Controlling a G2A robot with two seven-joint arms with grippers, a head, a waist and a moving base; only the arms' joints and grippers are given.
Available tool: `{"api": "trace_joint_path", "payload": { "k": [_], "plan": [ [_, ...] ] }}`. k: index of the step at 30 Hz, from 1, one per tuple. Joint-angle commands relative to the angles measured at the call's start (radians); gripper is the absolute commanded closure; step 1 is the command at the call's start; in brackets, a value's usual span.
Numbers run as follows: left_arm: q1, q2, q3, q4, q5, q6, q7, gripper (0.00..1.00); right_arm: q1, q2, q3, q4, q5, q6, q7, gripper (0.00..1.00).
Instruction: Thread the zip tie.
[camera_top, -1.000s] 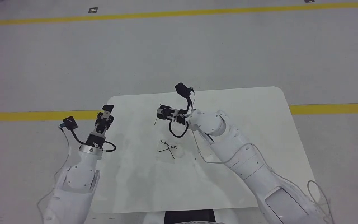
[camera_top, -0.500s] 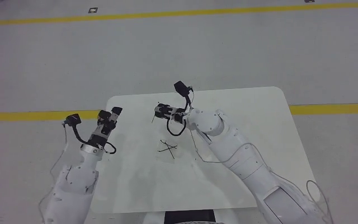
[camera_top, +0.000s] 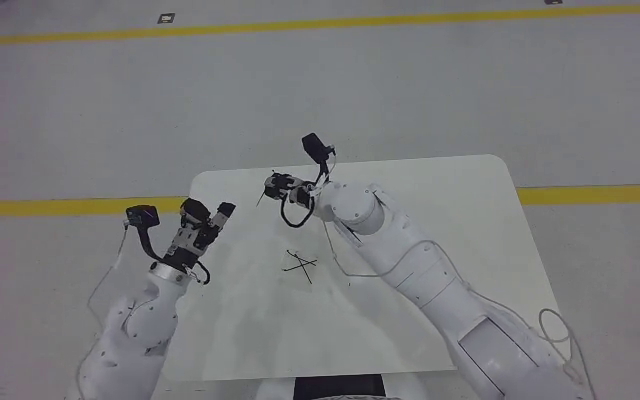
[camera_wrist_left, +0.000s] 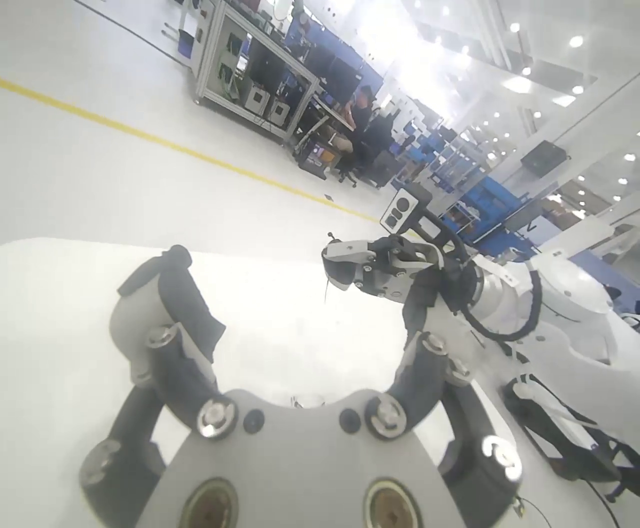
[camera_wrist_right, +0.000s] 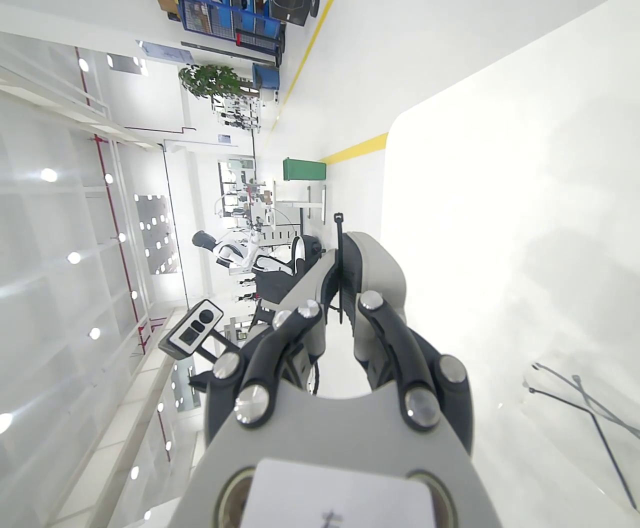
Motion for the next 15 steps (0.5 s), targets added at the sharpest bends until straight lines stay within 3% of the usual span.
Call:
{"api": "trace_joint_path", "payload": {
  "k": [1,9,15],
  "plan": [
    [0.000,0.000,0.000,0.000,0.000,0.000,0.000,0.00,0.000,0.000,0.000,0.000,0.000,0.000,0.000,1.00],
    [-0.009,0.006,0.010,0.010,0.069,0.000,-0.014,0.00,0.000,0.000,0.000,0.000,0.000,0.000,0.000,1.00],
    [-0.009,0.031,0.035,0.024,0.143,0.000,-0.023,0.00,0.000,0.000,0.000,0.000,0.000,0.000,0.000,1.00]
  ]
}}
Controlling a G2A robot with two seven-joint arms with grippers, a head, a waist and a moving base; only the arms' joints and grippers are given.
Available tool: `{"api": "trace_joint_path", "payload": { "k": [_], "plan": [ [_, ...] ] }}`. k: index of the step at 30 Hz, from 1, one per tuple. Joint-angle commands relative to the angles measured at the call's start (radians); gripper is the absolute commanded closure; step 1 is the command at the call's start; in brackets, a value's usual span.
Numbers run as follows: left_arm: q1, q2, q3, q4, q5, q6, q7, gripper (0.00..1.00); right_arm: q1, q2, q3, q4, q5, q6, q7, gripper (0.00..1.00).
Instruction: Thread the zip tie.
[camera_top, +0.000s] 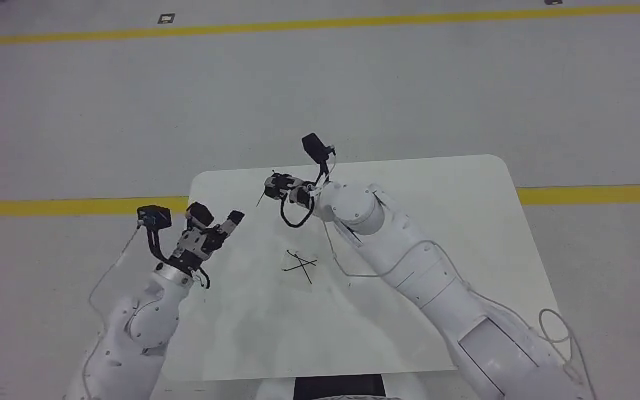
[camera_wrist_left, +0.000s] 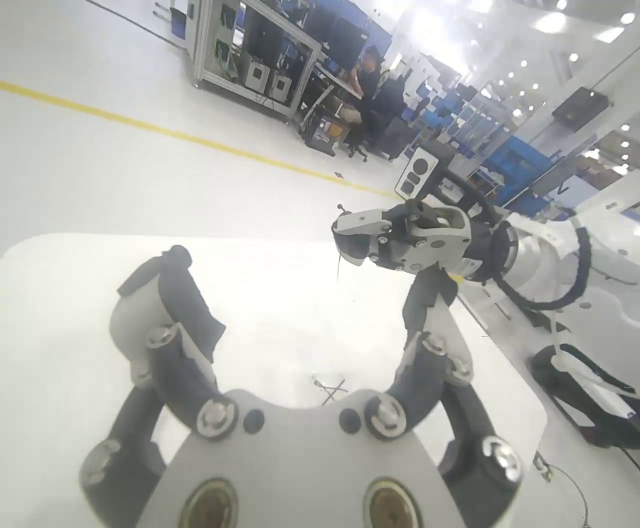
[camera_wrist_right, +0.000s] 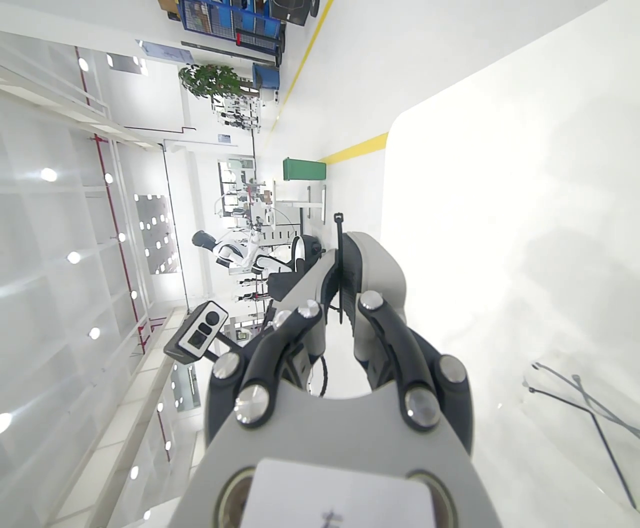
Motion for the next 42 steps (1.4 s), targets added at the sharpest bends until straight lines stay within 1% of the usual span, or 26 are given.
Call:
{"api": "trace_joint_path", "payload": {
  "k": [1,4,7,15,17,18,22,26,30,38,41,42],
  "plan": [
    [-0.004,0.012,0.021,0.006,0.045,0.000,0.011,0.00,0.000,0.000,0.000,0.000,0.000,0.000,0.000,1.00],
    [-0.010,0.028,0.055,0.018,0.115,0.000,0.052,0.00,0.000,0.000,0.000,0.000,0.000,0.000,0.000,1.00],
    [-0.030,0.045,0.102,0.040,0.174,0.000,0.138,0.00,0.000,0.000,0.000,0.000,0.000,0.000,0.000,1.00],
    [-0.030,0.045,0.102,0.040,0.174,0.000,0.138,0.00,0.000,0.000,0.000,0.000,0.000,0.000,0.000,1.00],
    [-0.039,0.044,0.110,0.042,0.184,0.000,0.129,0.00,-0.003,0.000,0.000,-0.001,0.000,-0.002,-0.002,1.00],
    [-0.046,0.043,0.116,0.049,0.196,0.000,0.130,0.00,-0.013,0.000,0.005,-0.008,0.012,-0.008,-0.003,1.00],
    [-0.067,0.040,0.141,0.065,0.216,0.000,0.164,0.00,-0.025,-0.004,0.027,-0.019,0.082,-0.006,0.003,1.00],
    [-0.087,0.038,0.162,0.086,0.232,0.000,0.219,0.00,-0.025,-0.010,0.040,-0.011,0.134,0.008,0.011,1.00],
    [-0.111,0.037,0.189,0.103,0.228,0.000,0.257,0.00,-0.025,-0.013,0.047,-0.002,0.171,0.015,0.030,1.00],
    [-0.113,0.037,0.190,0.105,0.233,0.000,0.258,0.00,-0.025,-0.013,0.047,-0.001,0.171,0.015,0.029,1.00],
    [-0.122,0.035,0.197,0.106,0.225,0.006,0.240,0.00,-0.028,-0.013,0.047,-0.003,0.169,0.013,0.026,1.00],
    [-0.124,0.033,0.201,0.106,0.215,0.007,0.234,0.00,-0.037,-0.012,0.043,-0.011,0.157,0.005,0.018,1.00]
  ]
}}
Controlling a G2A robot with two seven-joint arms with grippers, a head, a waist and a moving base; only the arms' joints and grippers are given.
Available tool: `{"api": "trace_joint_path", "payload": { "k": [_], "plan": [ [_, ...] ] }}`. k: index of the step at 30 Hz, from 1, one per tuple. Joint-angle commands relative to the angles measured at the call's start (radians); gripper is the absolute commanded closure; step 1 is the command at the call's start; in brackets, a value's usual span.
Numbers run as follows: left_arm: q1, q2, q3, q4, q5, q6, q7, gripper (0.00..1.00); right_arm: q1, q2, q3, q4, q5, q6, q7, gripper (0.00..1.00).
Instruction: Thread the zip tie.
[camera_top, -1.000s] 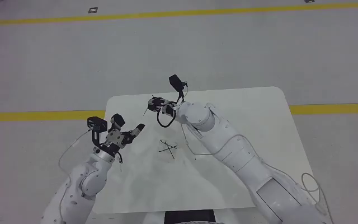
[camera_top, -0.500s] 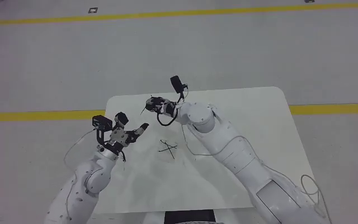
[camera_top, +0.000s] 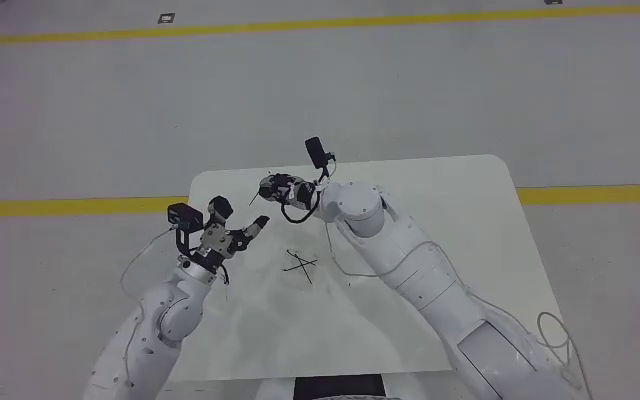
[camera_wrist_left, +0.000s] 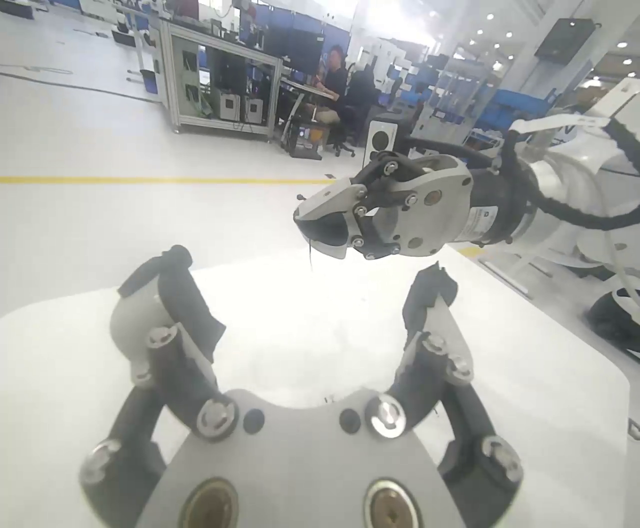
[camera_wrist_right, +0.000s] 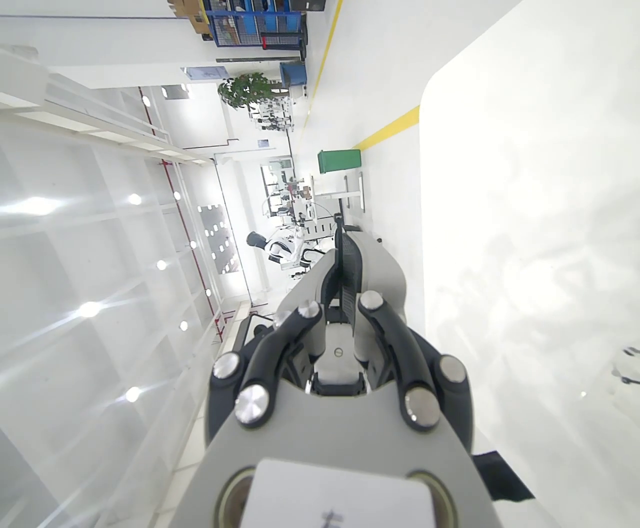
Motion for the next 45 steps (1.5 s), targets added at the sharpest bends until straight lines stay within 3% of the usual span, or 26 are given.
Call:
{"api": "trace_joint_path", "payload": {
  "k": [1,17,18,19,20,25,29,38,45],
  "plan": [
    [-0.003,-0.003,0.006,0.000,-0.019,0.004,-0.009,0.00,-0.013,0.001,-0.005,-0.012,-0.018,-0.009,-0.011,1.00],
    [-0.020,-0.008,0.013,-0.007,-0.018,0.005,-0.040,0.00,-0.053,0.007,-0.004,-0.055,-0.059,-0.023,-0.031,1.00],
    [-0.020,-0.008,0.012,-0.007,-0.018,0.005,-0.040,0.09,-0.056,0.008,-0.002,-0.060,-0.062,-0.024,-0.030,1.00],
    [-0.020,-0.008,0.011,-0.007,-0.018,0.005,-0.041,0.35,-0.058,0.009,-0.002,-0.066,-0.070,-0.027,-0.029,1.00],
    [-0.019,-0.009,0.009,-0.007,-0.017,0.006,-0.040,0.51,-0.061,0.010,-0.001,-0.071,-0.075,-0.029,-0.028,1.00],
    [-0.013,-0.010,0.003,-0.008,-0.013,0.004,-0.045,0.66,-0.077,0.015,0.004,-0.099,-0.104,-0.041,-0.029,1.00],
    [-0.006,-0.010,0.000,-0.008,-0.011,-0.001,-0.048,0.89,-0.086,0.019,0.005,-0.117,-0.128,-0.050,-0.025,1.00],
    [0.005,-0.012,-0.006,-0.018,0.002,-0.005,-0.054,0.98,-0.098,0.022,-0.004,-0.148,-0.167,-0.059,-0.017,1.00],
    [0.014,-0.012,-0.008,-0.027,0.004,-0.005,-0.056,0.92,-0.108,0.023,-0.007,-0.162,-0.183,-0.055,-0.017,1.00]
  ]
}}
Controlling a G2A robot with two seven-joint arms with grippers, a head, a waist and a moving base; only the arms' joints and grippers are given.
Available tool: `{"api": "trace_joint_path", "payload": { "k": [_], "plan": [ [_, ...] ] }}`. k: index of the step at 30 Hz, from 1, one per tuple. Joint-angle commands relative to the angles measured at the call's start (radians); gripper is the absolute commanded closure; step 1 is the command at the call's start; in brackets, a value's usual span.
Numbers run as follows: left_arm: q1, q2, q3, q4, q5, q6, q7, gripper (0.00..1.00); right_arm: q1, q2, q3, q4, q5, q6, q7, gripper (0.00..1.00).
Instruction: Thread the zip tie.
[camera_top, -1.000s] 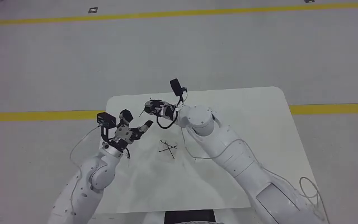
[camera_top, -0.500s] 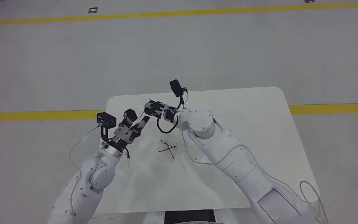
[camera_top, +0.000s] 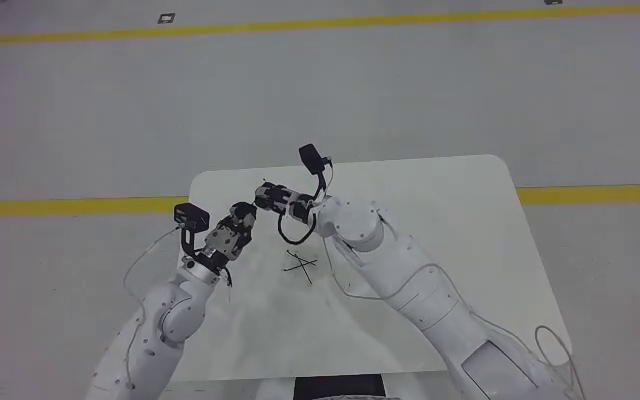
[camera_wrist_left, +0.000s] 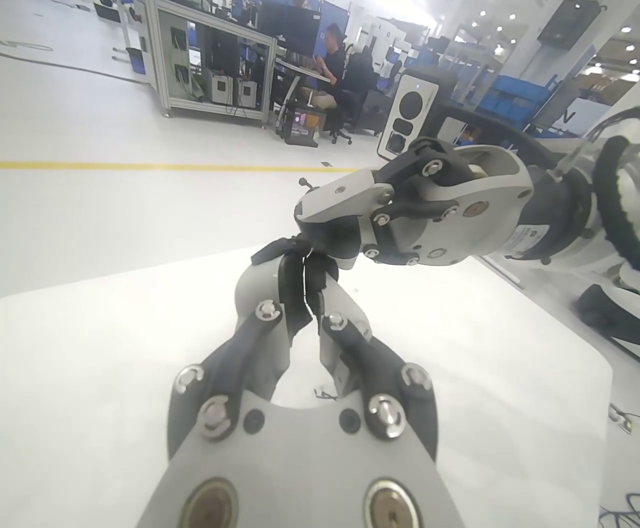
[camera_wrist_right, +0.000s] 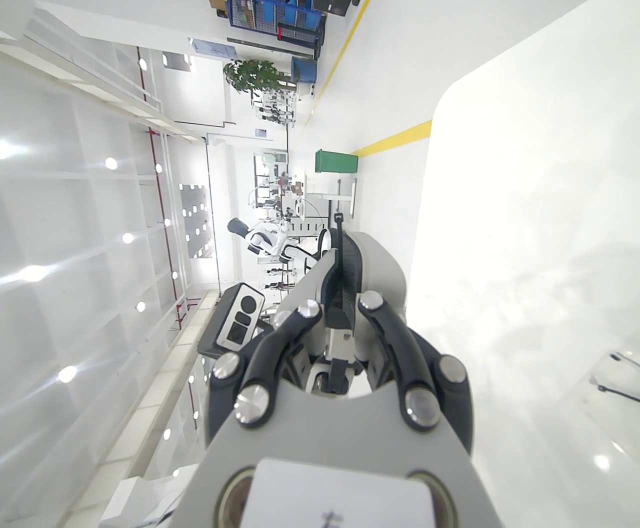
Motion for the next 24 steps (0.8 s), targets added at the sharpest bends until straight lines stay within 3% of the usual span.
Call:
{"api": "trace_joint_path", "payload": {
  "k": [1,6,15,17,24],
  "plan": [
    [0.001,0.000,0.000,-0.002,0.001,0.000,-0.001,0.90,-0.003,0.000,0.000,-0.004,-0.004,0.001,-0.001,1.00],
    [0.005,0.000,0.003,-0.006,0.004,0.000,-0.001,0.85,-0.011,0.002,0.002,-0.014,-0.012,0.004,-0.002,1.00],
    [0.012,0.002,0.002,-0.014,0.003,0.000,-0.003,0.94,-0.022,0.004,0.000,-0.031,-0.026,0.005,0.002,1.00],
    [0.014,0.002,0.002,-0.016,0.003,0.000,-0.004,1.00,-0.025,0.004,-0.001,-0.034,-0.029,0.005,0.003,1.00],
    [0.021,0.003,-0.002,-0.018,-0.002,0.000,-0.004,1.00,-0.031,0.005,-0.002,-0.041,-0.037,0.007,0.004,1.00]
  ]
}}
